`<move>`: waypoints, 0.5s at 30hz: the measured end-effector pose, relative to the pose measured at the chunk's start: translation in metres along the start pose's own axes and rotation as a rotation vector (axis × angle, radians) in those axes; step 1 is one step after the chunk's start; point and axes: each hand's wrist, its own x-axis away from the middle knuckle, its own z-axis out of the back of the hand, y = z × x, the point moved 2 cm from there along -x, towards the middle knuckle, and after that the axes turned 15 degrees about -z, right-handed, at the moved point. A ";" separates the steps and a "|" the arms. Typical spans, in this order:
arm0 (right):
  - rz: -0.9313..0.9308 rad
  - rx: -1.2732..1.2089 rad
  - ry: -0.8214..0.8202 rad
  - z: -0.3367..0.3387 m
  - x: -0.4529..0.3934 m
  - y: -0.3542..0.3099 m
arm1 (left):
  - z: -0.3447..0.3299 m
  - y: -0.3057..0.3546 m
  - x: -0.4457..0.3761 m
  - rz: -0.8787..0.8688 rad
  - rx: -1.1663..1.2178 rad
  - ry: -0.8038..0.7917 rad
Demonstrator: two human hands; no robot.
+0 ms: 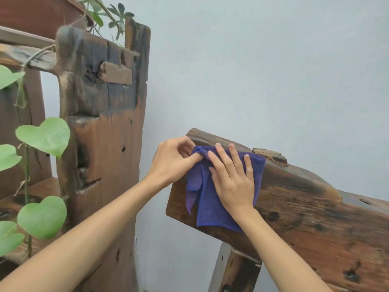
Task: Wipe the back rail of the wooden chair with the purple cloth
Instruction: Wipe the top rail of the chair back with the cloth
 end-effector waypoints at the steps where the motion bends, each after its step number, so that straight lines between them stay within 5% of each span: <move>1: 0.000 0.037 0.024 -0.003 -0.011 -0.006 | 0.006 -0.003 -0.001 -0.017 0.027 0.078; 3: -0.080 0.067 0.043 -0.011 -0.023 -0.024 | 0.011 -0.020 -0.003 0.056 0.156 0.198; 6: -0.208 0.036 -0.016 -0.023 -0.010 -0.062 | -0.006 -0.047 -0.005 0.416 0.580 0.221; 9: 0.044 0.006 -0.207 -0.036 0.033 -0.094 | -0.028 -0.074 0.012 0.779 0.914 0.213; 15: 0.683 0.104 -0.345 -0.039 0.093 -0.065 | -0.005 -0.124 0.088 1.046 0.658 -0.161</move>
